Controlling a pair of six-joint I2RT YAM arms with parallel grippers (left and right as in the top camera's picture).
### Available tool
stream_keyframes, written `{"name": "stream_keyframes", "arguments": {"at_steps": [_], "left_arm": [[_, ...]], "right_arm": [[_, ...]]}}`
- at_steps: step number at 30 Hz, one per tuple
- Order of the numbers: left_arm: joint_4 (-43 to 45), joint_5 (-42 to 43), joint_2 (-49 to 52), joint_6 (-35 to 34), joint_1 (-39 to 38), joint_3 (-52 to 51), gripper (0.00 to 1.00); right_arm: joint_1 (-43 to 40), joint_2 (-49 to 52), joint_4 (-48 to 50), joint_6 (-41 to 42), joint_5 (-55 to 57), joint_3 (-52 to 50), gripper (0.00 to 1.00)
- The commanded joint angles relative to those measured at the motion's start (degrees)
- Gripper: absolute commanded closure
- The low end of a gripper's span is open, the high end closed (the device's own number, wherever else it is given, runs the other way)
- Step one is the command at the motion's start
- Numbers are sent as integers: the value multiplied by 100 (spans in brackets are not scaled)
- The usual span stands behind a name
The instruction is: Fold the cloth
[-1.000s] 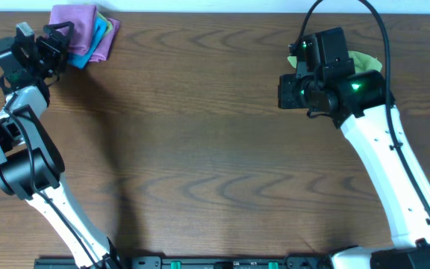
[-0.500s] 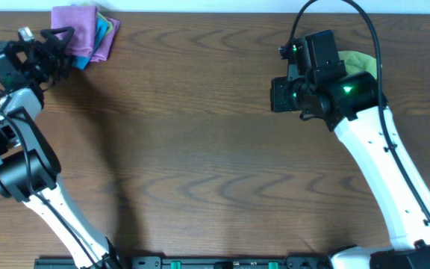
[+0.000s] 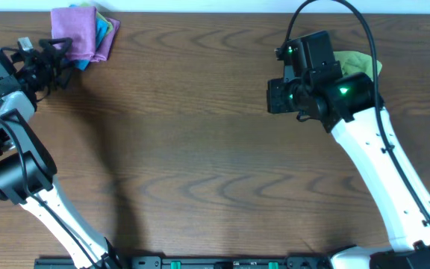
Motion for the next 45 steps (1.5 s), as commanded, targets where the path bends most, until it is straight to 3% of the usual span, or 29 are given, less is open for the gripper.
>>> {"name": "stream_keyframes", "arguments": {"at_steps": [1,10,18,22,23,24,25,27,28,30,39,45], "left_arm": [[-243,59,-232,656,35,96,4],[-2002,-376,-986,2164,153,96,5],[-3748,-903,-2382,3458,164,96,5],[-4664,-1250,-3440,3995,140,96,4],[-4870,-1250,-3720,4096,127,96,4],[-5073,-1252,-3995,4177,101,96,4],[-5287,-1252,-4277,4280,70,96,5],[-5626,-1268,-4717,4457,7,96,4],[-5803,-1333,-4957,4485,-39,96,4],[-6116,-1504,-5410,4505,-133,96,4],[-7042,-1858,-7779,4629,-479,96,5],[-7331,-2033,-8507,4629,-476,96,5]], "right_arm": [[52,-116,-2,76,48,81,98],[52,-118,-2,74,48,81,99],[50,-304,-107,-66,205,81,99],[50,-822,-402,-94,831,81,99],[48,-984,-470,-105,960,81,92],[46,-1158,-538,-107,1054,81,71],[46,-1329,-601,-149,1078,81,56],[46,-1593,-702,-212,1078,81,37],[46,-1764,-767,-243,1078,81,20],[46,-2020,-863,-291,1078,81,1],[46,-3329,-1375,-273,1097,81,1],[46,-3626,-1443,-273,1095,81,1]]}}
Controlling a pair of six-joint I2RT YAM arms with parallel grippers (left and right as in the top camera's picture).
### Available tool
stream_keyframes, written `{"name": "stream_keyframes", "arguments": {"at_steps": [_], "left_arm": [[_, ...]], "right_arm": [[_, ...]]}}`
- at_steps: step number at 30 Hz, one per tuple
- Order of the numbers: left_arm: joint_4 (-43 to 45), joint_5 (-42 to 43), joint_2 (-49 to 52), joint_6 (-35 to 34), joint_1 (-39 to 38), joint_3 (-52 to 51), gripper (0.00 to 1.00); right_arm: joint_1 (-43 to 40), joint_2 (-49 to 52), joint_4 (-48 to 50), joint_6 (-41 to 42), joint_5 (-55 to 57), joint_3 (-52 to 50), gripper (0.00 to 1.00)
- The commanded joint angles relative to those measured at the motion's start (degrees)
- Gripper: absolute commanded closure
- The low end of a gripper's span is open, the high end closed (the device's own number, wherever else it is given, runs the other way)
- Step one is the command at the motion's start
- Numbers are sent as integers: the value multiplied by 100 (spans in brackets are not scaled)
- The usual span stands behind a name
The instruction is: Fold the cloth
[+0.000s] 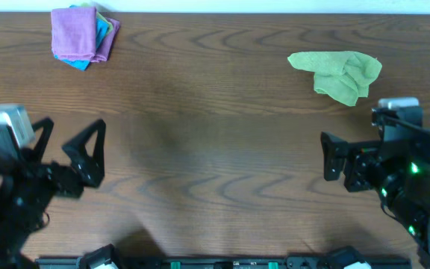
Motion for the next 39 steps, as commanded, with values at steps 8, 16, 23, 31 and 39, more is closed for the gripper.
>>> {"name": "stream_keyframes", "arguments": {"at_steps": [8,16,23,31,39], "left_arm": [[-437,-216,-107,109,-22,42,5],[-437,-216,-107,109,-22,44,5],[-437,-216,-107,109,-22,44,4],[-278,-409,-107,-68,-22,44,5],[-131,-291,-101,-68,-22,44,5]], "right_arm": [[28,20,-9,-37,61,79,1],[28,20,-9,-37,61,79,1],[28,20,-9,-37,61,79,1],[28,20,-9,-37,61,79,1],[28,20,129,-39,-70,79,1]]}}
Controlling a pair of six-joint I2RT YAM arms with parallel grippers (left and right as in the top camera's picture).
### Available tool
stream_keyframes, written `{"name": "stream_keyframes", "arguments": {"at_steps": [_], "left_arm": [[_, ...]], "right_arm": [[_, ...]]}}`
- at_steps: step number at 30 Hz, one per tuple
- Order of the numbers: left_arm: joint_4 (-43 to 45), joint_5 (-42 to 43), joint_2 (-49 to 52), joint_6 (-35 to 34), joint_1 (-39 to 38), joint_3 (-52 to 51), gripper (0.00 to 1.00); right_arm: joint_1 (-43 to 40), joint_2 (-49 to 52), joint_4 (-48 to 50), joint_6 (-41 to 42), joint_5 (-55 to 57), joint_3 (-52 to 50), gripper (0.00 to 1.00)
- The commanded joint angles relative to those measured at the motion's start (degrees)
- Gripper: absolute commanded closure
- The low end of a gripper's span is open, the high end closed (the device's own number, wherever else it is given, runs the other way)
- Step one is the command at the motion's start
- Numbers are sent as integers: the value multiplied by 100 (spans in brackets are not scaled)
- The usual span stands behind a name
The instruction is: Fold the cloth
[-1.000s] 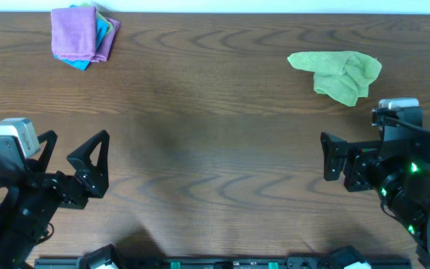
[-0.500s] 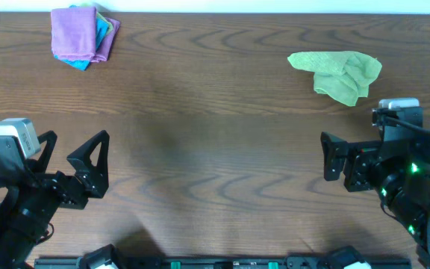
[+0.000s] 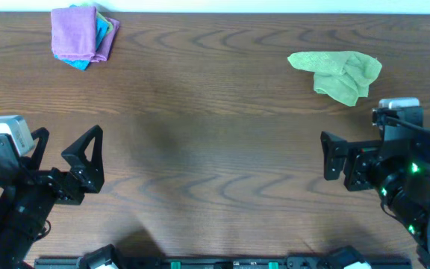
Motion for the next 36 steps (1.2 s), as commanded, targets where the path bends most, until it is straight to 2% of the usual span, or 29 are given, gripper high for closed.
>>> {"name": "stream_keyframes", "arguments": {"at_steps": [1,2,3,4,6,8,11,14,16,19,22,28,36], "left_arm": [[2,122,17,-7,-22,44,5],[-105,127,17,256,-26,44,4],[-356,83,15,815,-31,44,4],[-638,-129,-4,1222,-39,37,4],[-909,-826,-66,1440,-79,-24,4],[-800,-1093,-291,1386,-122,-289,4],[-385,-1268,-1010,1412,-153,-1141,4],[140,-1307,-1593,1408,-286,-2109,4],[470,-1270,-1891,1294,-313,-2924,4],[949,-1338,-1941,1051,-310,-3766,4],[1554,-1401,-1943,669,-310,-4207,4],[1917,-1589,-1939,658,-313,-4763,4],[2358,-1495,-1939,640,-315,-5589,4]], "right_arm": [[28,-4,35,-109,-46,79,1],[28,-2,-44,-223,-39,76,1],[28,-9,-240,-138,205,55,1],[31,-48,-485,341,704,-15,1],[42,-260,-704,1058,1611,-361,1],[133,-793,-501,1344,1978,-1058,1],[319,-2070,238,1550,1928,-2459,1],[328,-2817,546,1722,1598,-3034,1],[323,-3171,577,2162,1646,-3460,1],[323,-3204,793,2588,1628,-3864,1],[323,-3154,1390,2667,1659,-4500,1],[326,-3150,2656,2487,1823,-5853,1],[323,-3150,2900,2118,1823,-6098,1]]}}
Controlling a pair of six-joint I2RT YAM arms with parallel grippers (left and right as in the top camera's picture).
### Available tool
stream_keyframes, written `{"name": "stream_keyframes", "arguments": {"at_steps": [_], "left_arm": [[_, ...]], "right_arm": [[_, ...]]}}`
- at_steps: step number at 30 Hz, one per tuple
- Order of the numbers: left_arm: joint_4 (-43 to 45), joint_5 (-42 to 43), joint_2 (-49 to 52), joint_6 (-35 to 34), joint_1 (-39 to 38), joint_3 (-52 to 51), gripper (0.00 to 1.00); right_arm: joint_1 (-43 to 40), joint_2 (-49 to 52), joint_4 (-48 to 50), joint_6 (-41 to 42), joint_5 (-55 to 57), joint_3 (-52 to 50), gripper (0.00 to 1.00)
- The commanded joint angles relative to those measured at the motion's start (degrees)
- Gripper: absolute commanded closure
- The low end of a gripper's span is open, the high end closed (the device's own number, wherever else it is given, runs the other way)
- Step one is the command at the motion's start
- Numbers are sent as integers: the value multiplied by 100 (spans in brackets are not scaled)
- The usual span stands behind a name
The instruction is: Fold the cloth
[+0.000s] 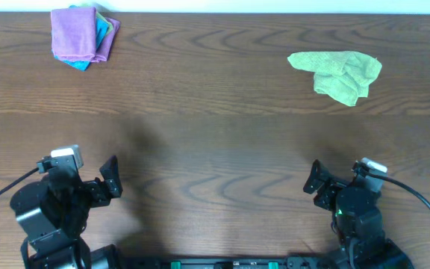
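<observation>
The green cloth [337, 75] lies crumpled and unfolded on the wooden table [215, 134] at the back right. Both arms are drawn back to the front edge, far from it. My left gripper [88, 190] sits at the front left, with one dark finger [110, 184] standing out wide to its right. At the front right is my right gripper [338, 190], one finger [315, 179] standing out wide to its left. Neither holds anything. The second finger of each is hidden under its wrist.
A folded stack of cloths [82, 35], purple on top with blue and yellow edges showing, lies at the back left corner. A cable [416, 205] runs from the right arm off the right side.
Both arms have pulled back and lower toward the front edge, so they look smaller. The green cloth and the folded stack have not moved.
At first my left gripper was at the folded stack at the back left and my right arm hung over the green cloth. Then both arms were back over the table's front half, with the green cloth lying crumpled. Now they rest at the front edge.
</observation>
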Motion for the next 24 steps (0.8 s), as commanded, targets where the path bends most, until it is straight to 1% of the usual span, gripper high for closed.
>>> {"name": "stream_keyframes", "arguments": {"at_steps": [1,3,4,12,17,20,24], "left_arm": [[236,94,-28,-162,-26,-313,4],[487,472,-28,-426,-26,-461,4],[522,496,-28,-487,-26,-496,4],[627,9,-26,-522,-26,-879,4],[874,-9,-26,-520,-24,-887,4],[870,-81,-26,-518,-24,-887,4],[800,-444,-26,-522,-22,-887,4]], "right_arm": [[59,-26,-20,-240,140,13,1],[59,-26,-20,-319,144,13,1],[59,-26,-24,-326,144,13,1],[59,-26,-17,-326,334,11,1],[59,-26,-20,-326,398,11,1],[59,-24,-133,-326,422,11,1],[59,-24,-219,-323,415,11,1]]}}
